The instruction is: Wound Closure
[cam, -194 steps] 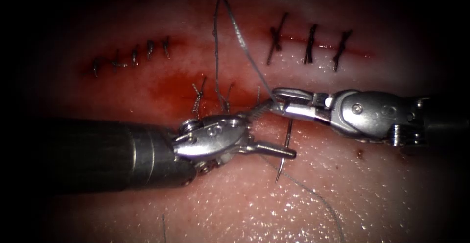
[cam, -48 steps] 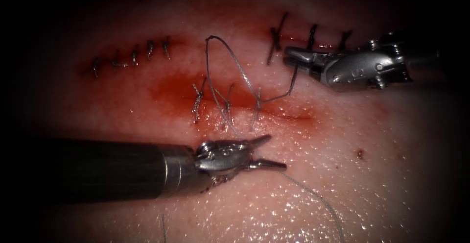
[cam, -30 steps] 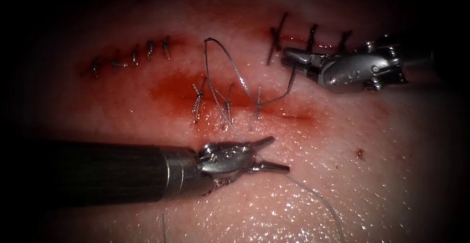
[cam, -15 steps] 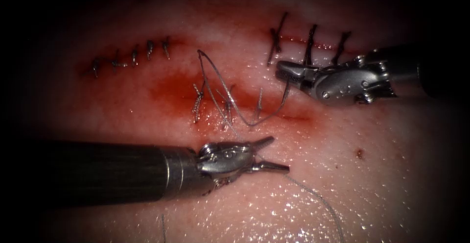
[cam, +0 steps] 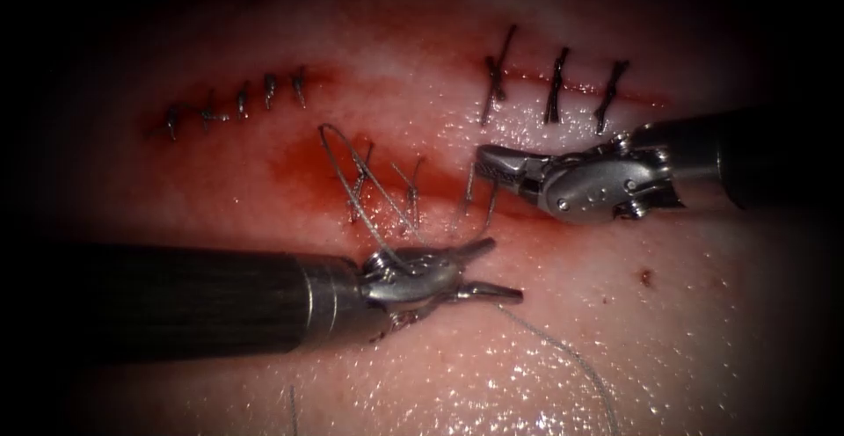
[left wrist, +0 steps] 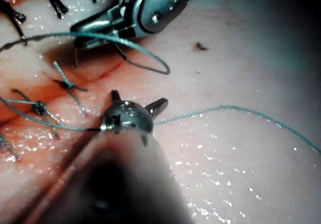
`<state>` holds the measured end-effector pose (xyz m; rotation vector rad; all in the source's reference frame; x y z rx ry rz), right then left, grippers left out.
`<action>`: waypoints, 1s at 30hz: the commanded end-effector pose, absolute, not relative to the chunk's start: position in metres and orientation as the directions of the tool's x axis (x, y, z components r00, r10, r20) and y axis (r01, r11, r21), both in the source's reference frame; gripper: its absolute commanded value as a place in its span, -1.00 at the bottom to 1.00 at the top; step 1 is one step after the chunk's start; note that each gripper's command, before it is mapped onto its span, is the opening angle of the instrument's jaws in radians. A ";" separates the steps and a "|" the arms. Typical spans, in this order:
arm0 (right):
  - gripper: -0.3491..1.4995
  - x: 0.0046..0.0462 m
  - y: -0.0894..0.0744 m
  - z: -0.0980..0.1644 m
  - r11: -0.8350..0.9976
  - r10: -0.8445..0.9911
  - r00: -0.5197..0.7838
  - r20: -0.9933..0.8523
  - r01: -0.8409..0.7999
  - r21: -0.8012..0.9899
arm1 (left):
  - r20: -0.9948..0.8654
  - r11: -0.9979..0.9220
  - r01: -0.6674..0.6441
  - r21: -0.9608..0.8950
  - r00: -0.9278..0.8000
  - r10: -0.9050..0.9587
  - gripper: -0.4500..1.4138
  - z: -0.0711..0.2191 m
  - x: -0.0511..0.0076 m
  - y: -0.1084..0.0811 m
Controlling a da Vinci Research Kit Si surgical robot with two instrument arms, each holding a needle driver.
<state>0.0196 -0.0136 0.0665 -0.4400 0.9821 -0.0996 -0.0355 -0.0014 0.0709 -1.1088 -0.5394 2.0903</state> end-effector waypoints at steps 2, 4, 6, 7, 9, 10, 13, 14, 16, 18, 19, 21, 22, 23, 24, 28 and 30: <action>-1.00 0.0198 -0.013 0.066 0.912 -0.246 0.547 -0.800 -0.148 -0.382 | -0.558 -0.684 -0.383 -0.621 -0.397 0.729 0.19 0.072 -0.0364 -0.002; -1.00 0.0197 -0.013 0.066 0.917 -0.223 0.541 -0.811 -0.166 -0.363 | -0.562 -0.689 -0.378 -0.619 -0.400 0.724 0.17 0.072 -0.0365 -0.003; -1.00 0.0197 -0.013 0.066 0.921 -0.200 0.534 -0.821 -0.184 -0.344 | -0.568 -0.695 -0.370 -0.617 -0.402 0.718 0.15 0.073 -0.0364 -0.003; -1.00 0.0198 -0.013 0.066 0.922 -0.188 0.531 -0.826 -0.193 -0.335 | -0.566 -0.699 -0.370 -0.612 -0.412 0.714 0.13 0.074 -0.0363 -0.003; -1.00 0.0197 -0.012 0.066 0.925 -0.166 0.523 -0.836 -0.211 -0.316 | -0.555 -0.714 -0.363 -0.599 -0.454 0.697 0.10 0.075 -0.0359 -0.004; -1.00 0.0197 -0.012 0.066 0.927 -0.154 0.521 -0.839 -0.218 -0.306 | -0.546 -0.714 -0.365 -0.597 -0.466 0.696 0.10 0.075 -0.0358 -0.004; -1.00 0.0197 -0.012 0.066 0.932 -0.128 0.510 -0.850 -0.231 -0.279 | -0.502 -0.708 -0.368 -0.603 -0.514 0.695 0.10 0.077 -0.0355 -0.005; -1.00 0.0197 -0.012 0.066 0.935 -0.113 0.503 -0.857 -0.237 -0.262 | -0.488 -0.703 -0.361 -0.612 -0.528 0.695 0.12 0.078 -0.0354 -0.005; -1.00 0.0197 -0.011 0.067 0.941 -0.082 0.488 -0.869 -0.250 -0.229 | -0.464 -0.699 -0.357 -0.619 -0.551 0.693 0.12 0.079 -0.0351 -0.006; -1.00 0.0197 -0.011 0.067 0.945 -0.049 0.478 -0.877 -0.261 -0.195 | -0.433 -0.693 -0.356 -0.627 -0.580 0.690 0.12 0.081 -0.0347 -0.007; -1.00 0.0197 -0.011 0.067 0.946 -0.032 0.473 -0.880 -0.270 -0.179 | -0.413 -0.690 -0.359 -0.629 -0.597 0.688 0.12 0.081 -0.0345 -0.007; -1.00 0.0196 -0.010 0.067 0.950 0.013 0.461 -0.887 -0.283 -0.133 | -0.384 -0.689 -0.365 -0.626 -0.625 0.680 0.12 0.083 -0.0338 -0.007; -1.00 0.0196 -0.010 0.067 0.952 0.036 0.457 -0.889 -0.287 -0.110 | -0.375 -0.689 -0.368 -0.624 -0.633 0.677 0.12 0.083 -0.0336 -0.008; -1.00 0.0196 -0.010 0.067 0.955 0.062 0.449 -0.891 -0.286 -0.077 | -0.367 -0.689 -0.371 -0.623 -0.639 0.675 0.12 0.084 -0.0333 -0.008; -1.00 0.0196 -0.010 0.068 0.956 0.103 0.432 -0.896 -0.291 -0.030 | -0.368 -0.693 -0.367 -0.620 -0.644 0.670 0.12 0.084 -0.0330 -0.008; -1.00 0.0197 -0.010 0.069 0.958 0.215 0.423 -0.880 -0.268 0.105 | -0.371 -0.696 -0.358 -0.623 -0.648 0.665 0.12 0.084 -0.0319 -0.007; -1.00 0.0196 -0.011 0.070 0.947 0.280 0.419 -0.863 -0.269 0.177 | -0.369 -0.698 -0.359 -0.620 -0.652 0.663 0.12 0.084 -0.0315 -0.007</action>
